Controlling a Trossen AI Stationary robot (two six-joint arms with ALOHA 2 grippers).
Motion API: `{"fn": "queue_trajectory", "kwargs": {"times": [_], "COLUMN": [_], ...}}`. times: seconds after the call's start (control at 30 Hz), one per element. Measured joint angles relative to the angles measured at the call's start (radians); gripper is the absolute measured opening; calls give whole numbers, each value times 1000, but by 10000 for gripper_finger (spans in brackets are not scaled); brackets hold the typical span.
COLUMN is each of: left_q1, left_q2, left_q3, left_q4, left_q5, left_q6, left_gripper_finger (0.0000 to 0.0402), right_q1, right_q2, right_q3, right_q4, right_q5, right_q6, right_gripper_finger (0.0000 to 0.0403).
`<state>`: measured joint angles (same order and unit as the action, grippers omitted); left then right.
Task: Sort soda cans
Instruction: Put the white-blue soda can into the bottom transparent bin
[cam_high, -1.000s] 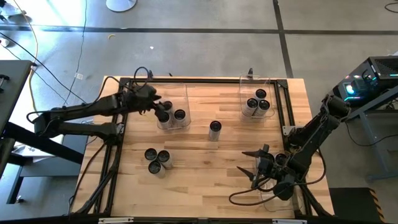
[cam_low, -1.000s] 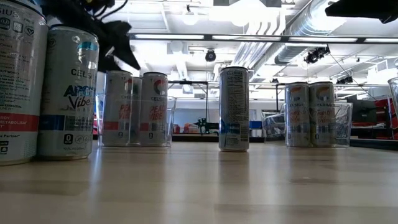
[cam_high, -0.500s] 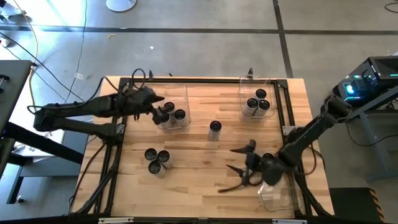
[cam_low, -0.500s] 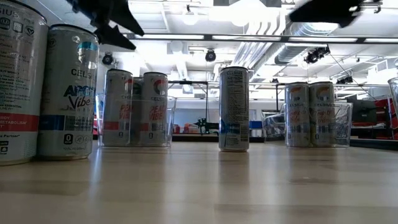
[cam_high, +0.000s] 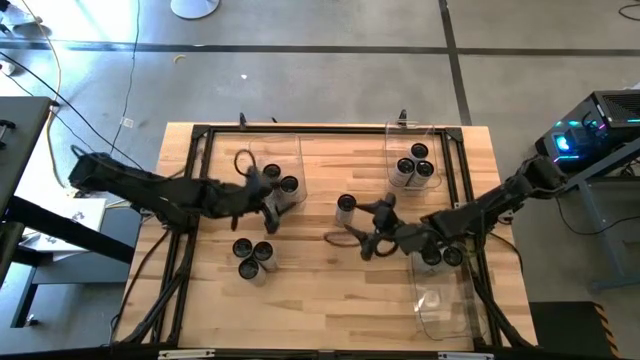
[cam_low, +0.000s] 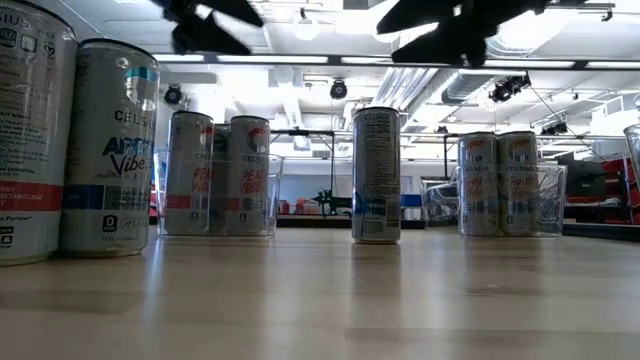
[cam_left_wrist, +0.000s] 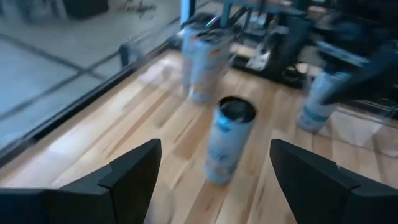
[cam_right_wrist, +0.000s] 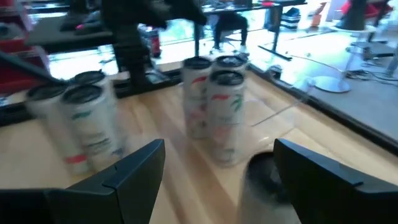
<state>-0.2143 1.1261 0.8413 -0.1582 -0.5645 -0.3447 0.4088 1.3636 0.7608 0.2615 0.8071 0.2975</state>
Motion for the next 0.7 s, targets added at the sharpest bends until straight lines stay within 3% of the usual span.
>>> {"fn": "queue_trajectory", "kwargs": {"times": [0.13, 0.3, 0.47, 0.7], "left_q1": [-29, -45, -44, -45], "left_q2": [107, 212, 287, 324], "left_q3": [0, 0, 0, 0], "left_q4": [186, 351, 410, 412], "left_q5": [-17, -20, -20, -13], "left_q6": [109, 182, 182, 173], "left_gripper_finger": [296, 296, 296, 296], "right_q1": [-68, -124, -159, -196], "right_q2": [9, 35, 87, 153], "right_q3": [15, 20, 19, 19], "right_q4": [-3, -2, -44, -39], "right_q5": [-77, -84, -112, -52], "right_q6": [-10, 3, 14, 60], "right_gripper_finger": [295, 295, 295, 295]}}
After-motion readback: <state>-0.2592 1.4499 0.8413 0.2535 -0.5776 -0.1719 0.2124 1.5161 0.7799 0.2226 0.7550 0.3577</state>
